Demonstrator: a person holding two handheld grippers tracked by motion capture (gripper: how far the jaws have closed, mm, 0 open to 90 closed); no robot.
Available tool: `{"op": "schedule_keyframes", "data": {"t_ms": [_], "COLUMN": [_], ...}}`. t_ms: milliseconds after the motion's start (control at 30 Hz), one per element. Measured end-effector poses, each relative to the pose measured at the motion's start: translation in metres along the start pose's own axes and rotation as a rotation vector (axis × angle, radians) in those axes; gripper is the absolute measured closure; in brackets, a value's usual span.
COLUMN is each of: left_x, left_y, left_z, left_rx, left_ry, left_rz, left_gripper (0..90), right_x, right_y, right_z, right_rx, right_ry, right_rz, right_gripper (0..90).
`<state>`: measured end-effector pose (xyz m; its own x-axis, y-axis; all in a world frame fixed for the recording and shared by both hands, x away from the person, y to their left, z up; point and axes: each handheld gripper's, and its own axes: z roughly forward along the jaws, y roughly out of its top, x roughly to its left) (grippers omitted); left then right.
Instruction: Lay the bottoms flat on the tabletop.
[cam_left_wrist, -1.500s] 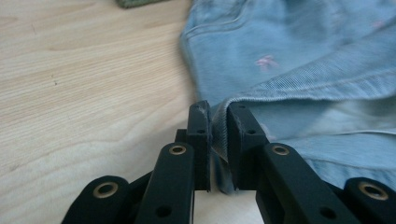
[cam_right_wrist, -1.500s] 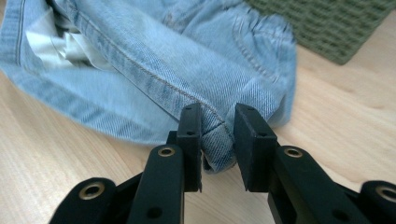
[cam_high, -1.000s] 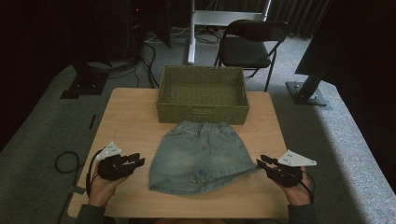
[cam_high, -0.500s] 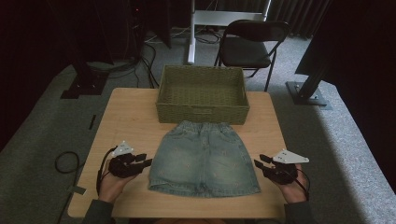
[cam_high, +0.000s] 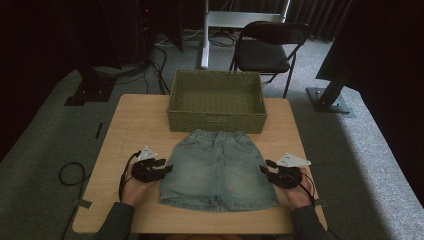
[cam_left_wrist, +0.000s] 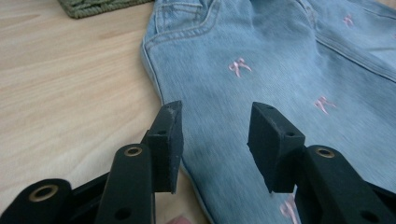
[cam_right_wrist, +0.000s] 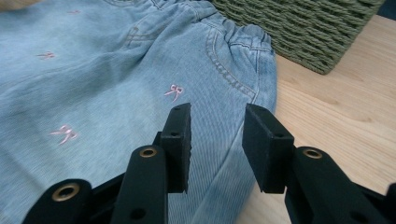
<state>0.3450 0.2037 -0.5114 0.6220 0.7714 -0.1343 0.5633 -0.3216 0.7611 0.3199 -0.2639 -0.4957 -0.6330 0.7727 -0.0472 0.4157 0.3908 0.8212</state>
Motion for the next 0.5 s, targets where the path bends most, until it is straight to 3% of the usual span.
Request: {"op": "schedule_keyframes", "data": {"t_ms": [167,200,500], "left_x": [0.002,0.005,0.010], "left_y": [0.003,0.004,0.004], "left_z": [0.009,0.014,0.026], "left_rx": [-0.014,-0.022,-0.024], "left_ry": [0.023,0.018,0.042], "left_rz": [0.004,-0.018,-0.022], "left_gripper": [53.0,53.0,52.2], "right_x": [0.000,0.000,-0.004], "right_y": [0.001,0.001,0.000], "right_z": [0.014,0.016,0.028], "right_rx": [0.014,0.014,0.015], "right_ry": [-0.012,-0.012,-0.031], "right_rz": [-0.008,-0.009,0.017], "right_gripper": [61.4,61.4,59.9]}}
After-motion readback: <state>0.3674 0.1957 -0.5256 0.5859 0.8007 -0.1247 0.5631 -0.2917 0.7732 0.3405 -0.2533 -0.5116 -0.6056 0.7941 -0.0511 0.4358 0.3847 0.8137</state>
